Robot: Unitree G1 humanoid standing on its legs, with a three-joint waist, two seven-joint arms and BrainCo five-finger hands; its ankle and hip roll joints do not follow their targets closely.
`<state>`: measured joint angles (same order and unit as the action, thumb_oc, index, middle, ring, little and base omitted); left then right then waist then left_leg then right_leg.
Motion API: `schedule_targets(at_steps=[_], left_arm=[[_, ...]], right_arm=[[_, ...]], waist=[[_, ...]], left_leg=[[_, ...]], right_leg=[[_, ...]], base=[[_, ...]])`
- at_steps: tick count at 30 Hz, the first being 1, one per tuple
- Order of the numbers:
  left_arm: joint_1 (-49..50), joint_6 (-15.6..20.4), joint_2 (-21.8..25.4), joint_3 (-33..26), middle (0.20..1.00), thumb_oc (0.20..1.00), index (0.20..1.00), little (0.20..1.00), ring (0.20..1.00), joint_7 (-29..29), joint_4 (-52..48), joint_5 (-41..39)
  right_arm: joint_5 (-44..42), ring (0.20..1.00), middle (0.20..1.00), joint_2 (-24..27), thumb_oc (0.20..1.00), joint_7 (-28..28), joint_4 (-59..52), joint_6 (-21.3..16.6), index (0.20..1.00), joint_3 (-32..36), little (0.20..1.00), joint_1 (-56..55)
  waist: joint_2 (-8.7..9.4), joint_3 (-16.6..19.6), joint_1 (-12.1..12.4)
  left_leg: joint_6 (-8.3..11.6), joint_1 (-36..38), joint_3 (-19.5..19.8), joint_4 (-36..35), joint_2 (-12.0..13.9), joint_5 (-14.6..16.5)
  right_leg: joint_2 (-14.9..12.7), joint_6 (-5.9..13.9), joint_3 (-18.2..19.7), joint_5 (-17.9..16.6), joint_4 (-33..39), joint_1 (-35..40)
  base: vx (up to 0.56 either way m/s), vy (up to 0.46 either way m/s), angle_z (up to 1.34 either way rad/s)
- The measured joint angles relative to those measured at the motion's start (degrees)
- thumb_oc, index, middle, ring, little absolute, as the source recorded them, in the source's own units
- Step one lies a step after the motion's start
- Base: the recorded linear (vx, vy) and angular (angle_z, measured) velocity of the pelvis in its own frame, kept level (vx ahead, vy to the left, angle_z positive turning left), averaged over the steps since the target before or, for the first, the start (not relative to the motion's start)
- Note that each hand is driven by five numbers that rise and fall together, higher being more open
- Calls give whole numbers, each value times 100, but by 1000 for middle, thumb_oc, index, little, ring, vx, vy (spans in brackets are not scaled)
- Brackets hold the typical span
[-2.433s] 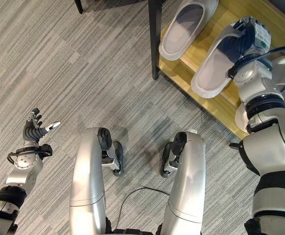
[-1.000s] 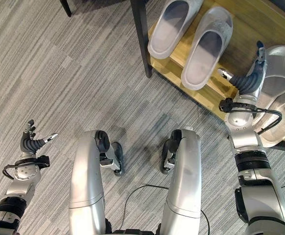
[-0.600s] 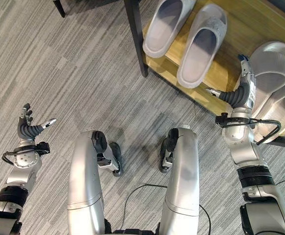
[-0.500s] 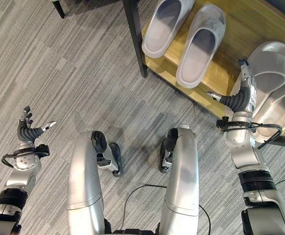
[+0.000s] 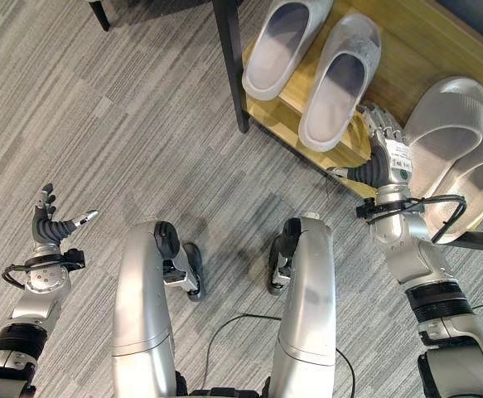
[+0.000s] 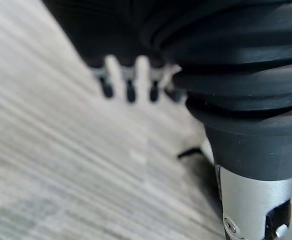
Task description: Arrange the slippers neatly on the shoe rack.
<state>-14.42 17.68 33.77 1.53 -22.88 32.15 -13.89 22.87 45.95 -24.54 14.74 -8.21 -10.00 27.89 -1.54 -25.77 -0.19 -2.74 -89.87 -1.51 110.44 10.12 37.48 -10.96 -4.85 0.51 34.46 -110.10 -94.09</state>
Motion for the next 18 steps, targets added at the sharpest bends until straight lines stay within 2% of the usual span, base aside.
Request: schedule_targets(at_steps=[10, 14, 18], left_arm=[[96, -93, -10, 22, 1000, 1000, 1000, 1000, 1000, -2, -176, 138], [170, -112, -148, 24, 1000, 1000, 1000, 1000, 1000, -2, -175, 166], [139, -123, -188, 28, 1000, 1000, 1000, 1000, 1000, -2, -163, 219]], right_arm=[[92, 1000, 1000, -94, 1000, 428, -40, 33, 1000, -238, 1000, -106], [101, 1000, 1000, -93, 1000, 564, -37, 36, 1000, -298, 1000, -185], [107, 1000, 1000, -90, 1000, 663, 76, 33, 1000, -642, 1000, -64]], waist=[[18, 5, 5], [22, 3, 3], [25, 5, -2]], left_leg=[[-21, -38, 38, 174, -18, 33], [-20, -83, 46, 252, -24, 57], [-20, -83, 50, 250, -25, 57]], right_leg=[[-20, 31, 11, 28, -147, 0], [-34, 21, 24, 50, -224, -42], [-33, 21, 22, 50, -225, -42]], base=[[0, 0, 0], [0, 0, 0], [0, 0, 0]])
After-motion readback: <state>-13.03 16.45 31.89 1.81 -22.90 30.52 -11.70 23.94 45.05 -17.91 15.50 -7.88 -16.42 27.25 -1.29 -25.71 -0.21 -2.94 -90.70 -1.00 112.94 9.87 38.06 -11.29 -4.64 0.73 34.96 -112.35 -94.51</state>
